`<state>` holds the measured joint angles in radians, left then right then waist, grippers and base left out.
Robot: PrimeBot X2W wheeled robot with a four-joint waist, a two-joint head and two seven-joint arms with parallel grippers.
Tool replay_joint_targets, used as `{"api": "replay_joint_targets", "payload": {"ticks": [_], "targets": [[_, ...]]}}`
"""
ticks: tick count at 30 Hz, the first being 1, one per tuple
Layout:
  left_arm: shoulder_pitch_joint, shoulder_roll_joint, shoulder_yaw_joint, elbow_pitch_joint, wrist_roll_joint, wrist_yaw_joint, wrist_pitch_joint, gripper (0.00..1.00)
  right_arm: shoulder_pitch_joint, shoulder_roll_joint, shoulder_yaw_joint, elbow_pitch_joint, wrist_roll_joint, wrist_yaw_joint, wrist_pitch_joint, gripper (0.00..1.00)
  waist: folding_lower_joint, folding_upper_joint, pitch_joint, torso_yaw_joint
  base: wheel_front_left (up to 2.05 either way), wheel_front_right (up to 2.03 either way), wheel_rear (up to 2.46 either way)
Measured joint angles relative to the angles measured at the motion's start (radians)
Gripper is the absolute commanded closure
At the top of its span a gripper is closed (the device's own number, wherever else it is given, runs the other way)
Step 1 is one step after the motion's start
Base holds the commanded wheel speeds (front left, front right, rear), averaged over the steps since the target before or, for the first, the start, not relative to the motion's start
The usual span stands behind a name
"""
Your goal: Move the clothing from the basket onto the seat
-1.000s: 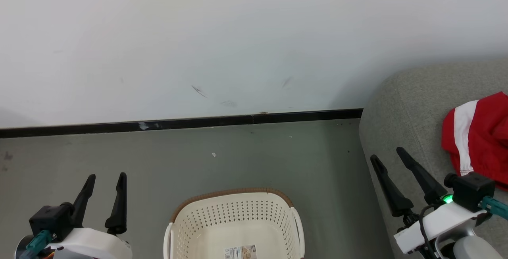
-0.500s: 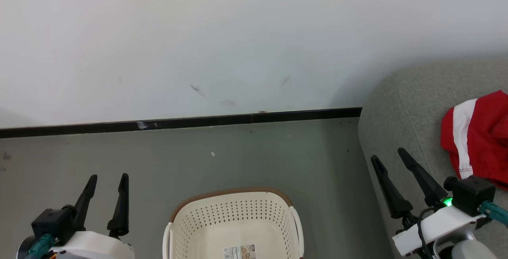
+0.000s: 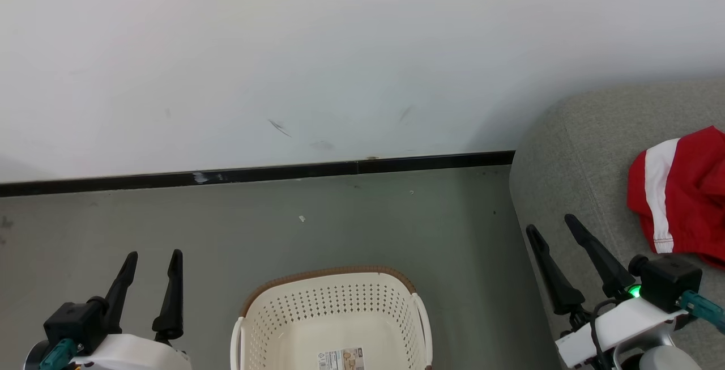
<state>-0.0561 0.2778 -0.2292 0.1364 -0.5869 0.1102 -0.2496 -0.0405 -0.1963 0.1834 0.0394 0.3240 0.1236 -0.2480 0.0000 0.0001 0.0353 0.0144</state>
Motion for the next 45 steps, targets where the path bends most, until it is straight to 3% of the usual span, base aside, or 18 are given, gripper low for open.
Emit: {"api": "replay_joint_targets", "payload": {"ticks": [28,29,35,45], "targets": [[0.006,-0.038,0.06,0.013,0.039,-0.053,0.0,0.0,0.001,0.018,-0.01,-0.005,-0.011,0.0,0.0,0.0,0.0,0.0,0.006,-0.01,0.0,0.0,0.0],[0.006,-0.042,0.062,0.013,0.04,-0.059,0.0,1.0,0.001,0.018,-0.01,-0.005,-0.011,0.0,0.0,1.0,0.0,0.0,0.006,-0.01,0.0,0.0,0.0],[0.032,-0.096,0.04,0.068,0.04,-0.06,0.002,1.0,0.039,0.044,0.005,0.049,-0.008,-0.001,0.002,1.0,0.0,0.0,0.007,-0.011,0.0,0.0,0.0],[0.035,-0.11,0.058,0.072,-0.063,-0.07,0.032,1.0,0.057,0.055,0.01,0.035,0.093,-0.001,0.002,1.0,0.0,0.0,0.005,-0.011,0.0,0.0,0.0]]}}
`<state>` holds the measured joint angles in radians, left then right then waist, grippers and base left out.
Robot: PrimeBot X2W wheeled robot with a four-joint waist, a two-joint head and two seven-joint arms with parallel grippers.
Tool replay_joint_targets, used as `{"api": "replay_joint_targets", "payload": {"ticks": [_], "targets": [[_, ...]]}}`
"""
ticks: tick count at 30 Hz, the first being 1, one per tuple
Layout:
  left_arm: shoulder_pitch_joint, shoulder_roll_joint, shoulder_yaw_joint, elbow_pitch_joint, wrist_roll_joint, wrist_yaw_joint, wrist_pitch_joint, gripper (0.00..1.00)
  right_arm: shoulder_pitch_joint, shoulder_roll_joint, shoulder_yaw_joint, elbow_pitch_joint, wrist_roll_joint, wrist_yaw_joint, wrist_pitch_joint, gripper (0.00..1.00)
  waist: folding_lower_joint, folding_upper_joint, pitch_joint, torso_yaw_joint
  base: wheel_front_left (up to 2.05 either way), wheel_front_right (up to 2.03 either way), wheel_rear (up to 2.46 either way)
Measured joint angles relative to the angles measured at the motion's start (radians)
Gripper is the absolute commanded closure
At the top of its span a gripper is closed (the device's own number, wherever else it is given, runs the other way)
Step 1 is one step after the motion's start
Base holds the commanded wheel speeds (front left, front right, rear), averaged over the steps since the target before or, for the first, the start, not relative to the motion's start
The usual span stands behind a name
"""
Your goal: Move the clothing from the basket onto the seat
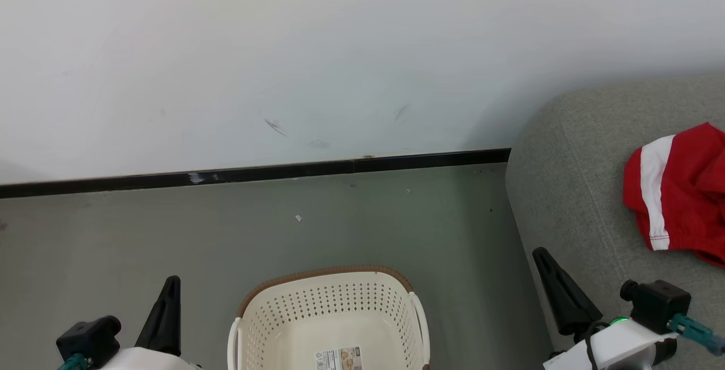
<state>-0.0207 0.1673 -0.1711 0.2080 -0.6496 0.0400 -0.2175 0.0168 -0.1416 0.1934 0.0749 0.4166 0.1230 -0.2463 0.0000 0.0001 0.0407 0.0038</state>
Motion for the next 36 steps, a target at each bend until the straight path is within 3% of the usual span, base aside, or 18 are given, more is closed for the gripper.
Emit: {"api": "replay_joint_targets", "payload": {"ticks": [8,23,36], "targets": [[0.0,-0.011,0.025,0.0,-0.091,-0.009,0.033,1.0,0.0,0.011,-0.028,0.003,0.145,0.0,0.027,1.0,0.0006,0.0,-0.006,0.0,0.0,0.0,0.0],[0.0,-0.035,0.065,0.001,-0.25,-0.035,0.089,1.0,0.0,0.011,-0.065,0.03,0.353,0.0,0.072,1.0,0.0084,0.0,-0.02,0.0,0.0,0.0,0.0],[-0.002,-0.049,0.1,0.002,-0.385,-0.047,0.137,1.0,-0.003,0.011,-0.091,0.062,0.538,0.0,0.114,1.0,0.0073,0.0,-0.028,-0.001,0.0,0.0,0.0]]}}
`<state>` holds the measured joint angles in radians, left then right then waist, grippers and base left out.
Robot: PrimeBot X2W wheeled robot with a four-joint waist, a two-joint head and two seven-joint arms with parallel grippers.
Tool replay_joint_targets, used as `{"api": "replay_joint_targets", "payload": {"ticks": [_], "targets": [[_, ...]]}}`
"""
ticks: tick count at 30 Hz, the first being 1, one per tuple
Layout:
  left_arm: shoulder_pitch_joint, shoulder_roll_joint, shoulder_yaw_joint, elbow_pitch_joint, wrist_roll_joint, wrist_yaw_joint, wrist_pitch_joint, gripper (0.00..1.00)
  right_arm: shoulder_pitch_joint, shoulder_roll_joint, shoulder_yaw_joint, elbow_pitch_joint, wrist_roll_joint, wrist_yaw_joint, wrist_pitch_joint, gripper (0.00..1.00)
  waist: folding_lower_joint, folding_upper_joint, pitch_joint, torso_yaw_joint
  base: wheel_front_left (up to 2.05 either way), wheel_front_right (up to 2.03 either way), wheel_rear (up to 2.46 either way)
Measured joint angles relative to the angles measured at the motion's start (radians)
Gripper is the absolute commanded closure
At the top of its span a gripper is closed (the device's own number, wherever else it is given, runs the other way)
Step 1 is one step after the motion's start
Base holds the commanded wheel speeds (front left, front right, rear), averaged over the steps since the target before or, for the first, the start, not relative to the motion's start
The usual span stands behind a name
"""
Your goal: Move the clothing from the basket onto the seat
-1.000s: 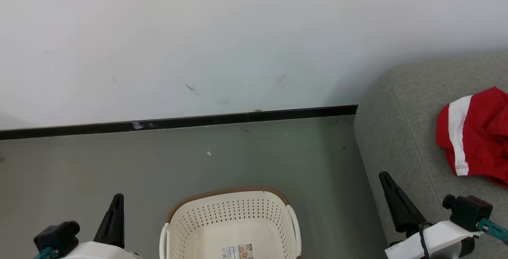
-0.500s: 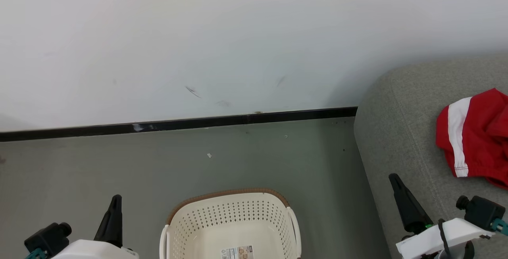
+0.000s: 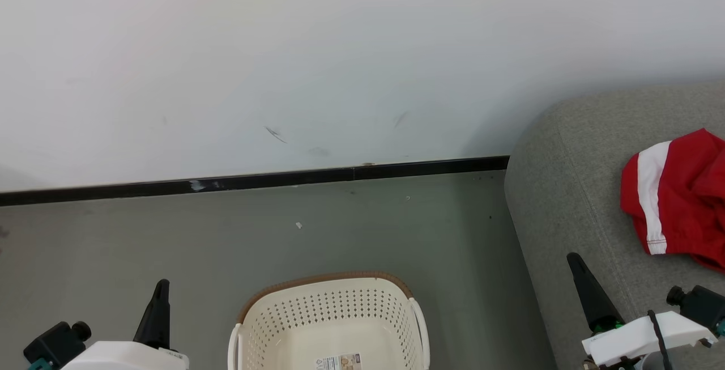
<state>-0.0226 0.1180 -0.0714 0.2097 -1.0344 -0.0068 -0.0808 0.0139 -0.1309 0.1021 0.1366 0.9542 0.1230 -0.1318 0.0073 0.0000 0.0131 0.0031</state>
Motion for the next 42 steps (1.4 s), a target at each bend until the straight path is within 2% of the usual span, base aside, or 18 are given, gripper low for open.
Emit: {"api": "replay_joint_targets", "payload": {"ticks": [15,42], "targets": [[-0.008,-0.024,0.041,0.003,-0.159,-0.015,0.049,1.0,-0.024,0.0,-0.03,0.035,0.209,0.0,0.037,1.0,-0.0057,0.0,-0.001,-0.001,0.0,0.0,0.0],[-0.014,-0.059,0.112,0.01,-0.431,-0.058,0.142,1.0,-0.047,0.0,-0.082,0.096,0.572,0.0,0.101,1.0,-0.0067,0.0,-0.009,-0.002,0.0,0.0,0.0]]}}
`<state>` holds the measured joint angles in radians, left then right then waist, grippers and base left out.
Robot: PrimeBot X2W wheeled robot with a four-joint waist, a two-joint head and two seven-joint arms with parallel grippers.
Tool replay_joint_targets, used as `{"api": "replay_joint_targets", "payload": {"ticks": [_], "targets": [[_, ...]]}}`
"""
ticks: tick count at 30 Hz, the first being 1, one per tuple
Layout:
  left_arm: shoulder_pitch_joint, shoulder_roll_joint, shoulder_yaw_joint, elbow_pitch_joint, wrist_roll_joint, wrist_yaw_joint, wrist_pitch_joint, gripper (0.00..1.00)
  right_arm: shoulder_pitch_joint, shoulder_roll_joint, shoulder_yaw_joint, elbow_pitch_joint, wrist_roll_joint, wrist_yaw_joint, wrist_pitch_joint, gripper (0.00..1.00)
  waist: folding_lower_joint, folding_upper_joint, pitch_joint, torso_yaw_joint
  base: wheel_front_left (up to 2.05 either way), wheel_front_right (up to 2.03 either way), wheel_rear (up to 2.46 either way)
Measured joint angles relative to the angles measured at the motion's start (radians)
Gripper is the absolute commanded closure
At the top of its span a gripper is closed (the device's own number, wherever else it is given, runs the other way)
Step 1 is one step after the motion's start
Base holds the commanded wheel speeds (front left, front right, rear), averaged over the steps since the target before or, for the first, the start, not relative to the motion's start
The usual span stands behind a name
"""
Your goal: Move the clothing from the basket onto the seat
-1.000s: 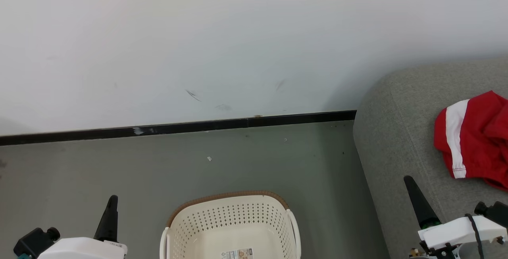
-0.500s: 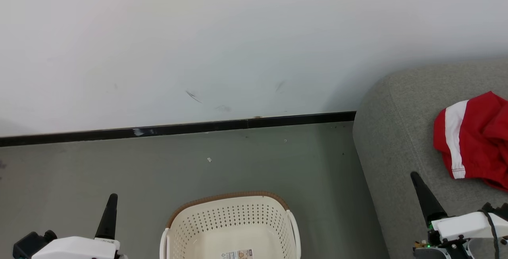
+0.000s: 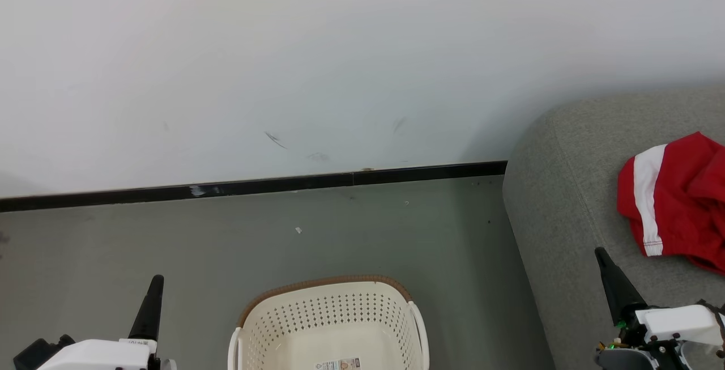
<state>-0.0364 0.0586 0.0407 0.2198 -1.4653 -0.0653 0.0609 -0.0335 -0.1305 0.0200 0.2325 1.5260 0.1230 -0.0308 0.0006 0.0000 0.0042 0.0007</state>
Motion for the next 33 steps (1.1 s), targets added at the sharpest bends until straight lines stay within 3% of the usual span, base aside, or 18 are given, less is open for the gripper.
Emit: {"api": "replay_joint_targets", "payload": {"ticks": [14,33], "targets": [[-0.019,-0.023,0.036,0.006,-0.136,-0.018,0.044,1.0,-0.028,0.0,-0.022,0.028,0.185,0.0,0.032,1.0,-0.0001,0.0,-0.005,-0.001,0.0,0.0,0.0],[-0.019,-0.023,0.038,0.008,-0.136,-0.018,0.044,1.0,-0.035,0.0,-0.024,0.031,0.189,0.0,0.032,1.0,-0.0002,0.0,-0.005,-0.001,0.0,0.0,0.0]]}}
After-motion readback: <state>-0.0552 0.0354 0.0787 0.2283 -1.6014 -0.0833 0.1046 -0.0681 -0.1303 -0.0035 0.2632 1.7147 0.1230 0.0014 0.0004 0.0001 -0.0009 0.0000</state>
